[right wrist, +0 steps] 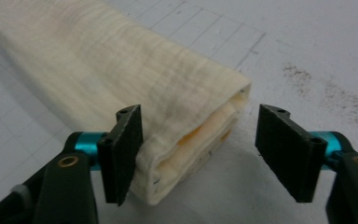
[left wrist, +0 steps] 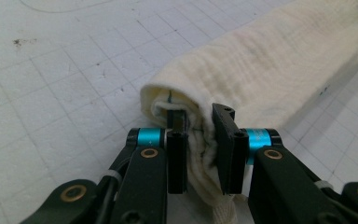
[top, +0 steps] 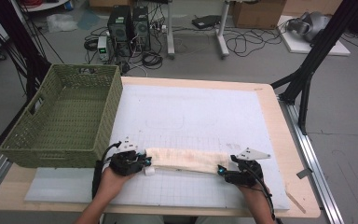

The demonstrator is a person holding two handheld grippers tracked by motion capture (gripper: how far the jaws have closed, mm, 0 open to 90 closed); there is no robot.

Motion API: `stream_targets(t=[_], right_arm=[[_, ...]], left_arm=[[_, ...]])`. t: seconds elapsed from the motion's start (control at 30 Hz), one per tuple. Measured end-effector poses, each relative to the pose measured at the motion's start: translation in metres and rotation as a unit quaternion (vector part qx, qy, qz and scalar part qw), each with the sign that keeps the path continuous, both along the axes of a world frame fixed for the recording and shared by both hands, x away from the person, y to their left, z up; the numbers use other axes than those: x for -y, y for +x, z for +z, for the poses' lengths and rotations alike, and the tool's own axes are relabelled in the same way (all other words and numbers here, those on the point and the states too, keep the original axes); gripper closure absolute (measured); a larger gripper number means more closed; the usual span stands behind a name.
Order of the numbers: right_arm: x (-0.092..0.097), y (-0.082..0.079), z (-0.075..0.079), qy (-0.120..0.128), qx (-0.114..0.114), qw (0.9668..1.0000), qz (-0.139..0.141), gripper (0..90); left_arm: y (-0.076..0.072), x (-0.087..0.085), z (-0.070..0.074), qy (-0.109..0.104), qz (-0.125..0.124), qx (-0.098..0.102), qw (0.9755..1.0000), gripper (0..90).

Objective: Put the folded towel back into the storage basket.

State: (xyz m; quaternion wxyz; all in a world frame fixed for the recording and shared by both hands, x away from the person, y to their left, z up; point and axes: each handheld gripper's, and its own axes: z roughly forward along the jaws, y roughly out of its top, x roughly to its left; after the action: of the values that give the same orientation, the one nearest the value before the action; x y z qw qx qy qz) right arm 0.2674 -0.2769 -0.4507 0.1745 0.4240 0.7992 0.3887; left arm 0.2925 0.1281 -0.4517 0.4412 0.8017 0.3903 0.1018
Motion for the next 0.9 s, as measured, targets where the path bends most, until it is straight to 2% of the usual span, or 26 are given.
stream_targets(t=[0.2,0.47,0.63,0.7,0.9], right_arm=[[-0.002,-0.002,0.003,-0.002,-0.015,0.9999,0.007,45.5],[0.000,-0.005,0.001,0.007,-0.023,0.9994,0.024,48.4],[-0.002,-0.007,0.002,0.023,-0.032,0.9978,0.052,72.2],[-0.003,-0.008,0.002,0.020,-0.031,0.9977,0.056,75.1],[-0.011,-0.011,0.006,-0.016,-0.010,0.9984,0.053,78.5]], left_arm=[[-0.001,0.000,0.000,0.000,0.001,0.002,1.0000,76.0],[-0.001,0.001,0.000,-0.001,0.003,0.002,1.0000,75.9],[-0.001,0.001,0.000,-0.001,0.004,0.002,1.0000,75.9],[-0.001,0.001,0.000,0.000,0.003,0.002,1.0000,76.0],[-0.001,0.001,0.001,0.006,0.002,0.005,1.0000,77.0]])
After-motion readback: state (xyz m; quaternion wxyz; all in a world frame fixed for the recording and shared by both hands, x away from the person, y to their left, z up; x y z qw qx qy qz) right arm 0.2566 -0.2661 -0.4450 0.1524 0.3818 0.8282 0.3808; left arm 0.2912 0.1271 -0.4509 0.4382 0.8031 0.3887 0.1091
